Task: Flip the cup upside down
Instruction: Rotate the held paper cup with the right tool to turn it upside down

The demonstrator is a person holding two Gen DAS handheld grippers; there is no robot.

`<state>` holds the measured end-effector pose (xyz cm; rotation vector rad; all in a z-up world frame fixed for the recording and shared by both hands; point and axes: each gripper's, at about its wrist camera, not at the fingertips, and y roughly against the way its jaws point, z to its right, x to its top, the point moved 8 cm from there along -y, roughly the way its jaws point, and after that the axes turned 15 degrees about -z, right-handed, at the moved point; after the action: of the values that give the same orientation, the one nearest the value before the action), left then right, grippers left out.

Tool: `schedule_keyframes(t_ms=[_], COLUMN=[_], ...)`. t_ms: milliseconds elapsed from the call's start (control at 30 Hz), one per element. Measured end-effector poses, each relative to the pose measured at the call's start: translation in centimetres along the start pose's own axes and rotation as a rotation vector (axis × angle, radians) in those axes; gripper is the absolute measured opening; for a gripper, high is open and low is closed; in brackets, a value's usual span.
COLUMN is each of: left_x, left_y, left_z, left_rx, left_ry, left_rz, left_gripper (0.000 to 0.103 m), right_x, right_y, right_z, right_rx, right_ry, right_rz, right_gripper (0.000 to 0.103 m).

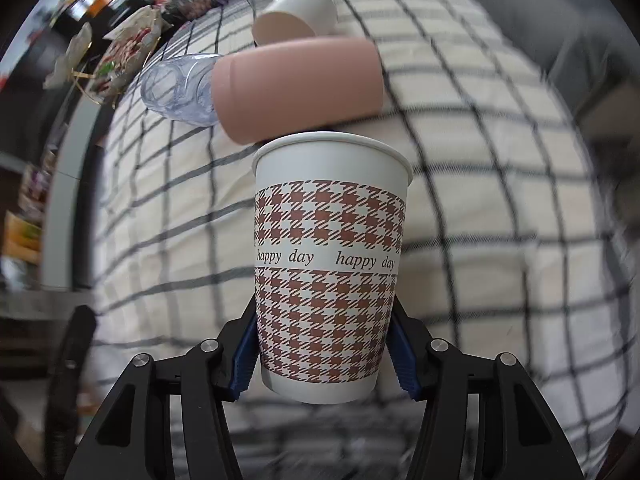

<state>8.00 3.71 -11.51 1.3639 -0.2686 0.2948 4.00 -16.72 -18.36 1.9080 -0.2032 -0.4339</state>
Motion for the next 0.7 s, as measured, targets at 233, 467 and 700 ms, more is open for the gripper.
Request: schedule_keyframes(t_ms=[233, 467, 700], left_x=[3.1, 5.8, 8.4], left_y=[4.0, 6.5, 5.1], left_z=[2.3, 4.8, 7.0], left_rx=[-0.05, -0.066, -0.052], left_ry=[-0.006, -0.04, -0.062], left_rz=[0.068, 0.127, 0.075], left_gripper=[0.102, 0.103, 0.103], right_x=[-1.4, -4.3, -4.6], right_y=[1.0, -0.6, -2.2], right_z=[-0.1, 0.1, 1.3], right_rx=[0.219, 0.316, 0.422], right_ry=[-0.116, -0.249, -0.421], right_rz=[-0.271, -0.539, -0.694], right_gripper=[0.057, 0.057, 0.057])
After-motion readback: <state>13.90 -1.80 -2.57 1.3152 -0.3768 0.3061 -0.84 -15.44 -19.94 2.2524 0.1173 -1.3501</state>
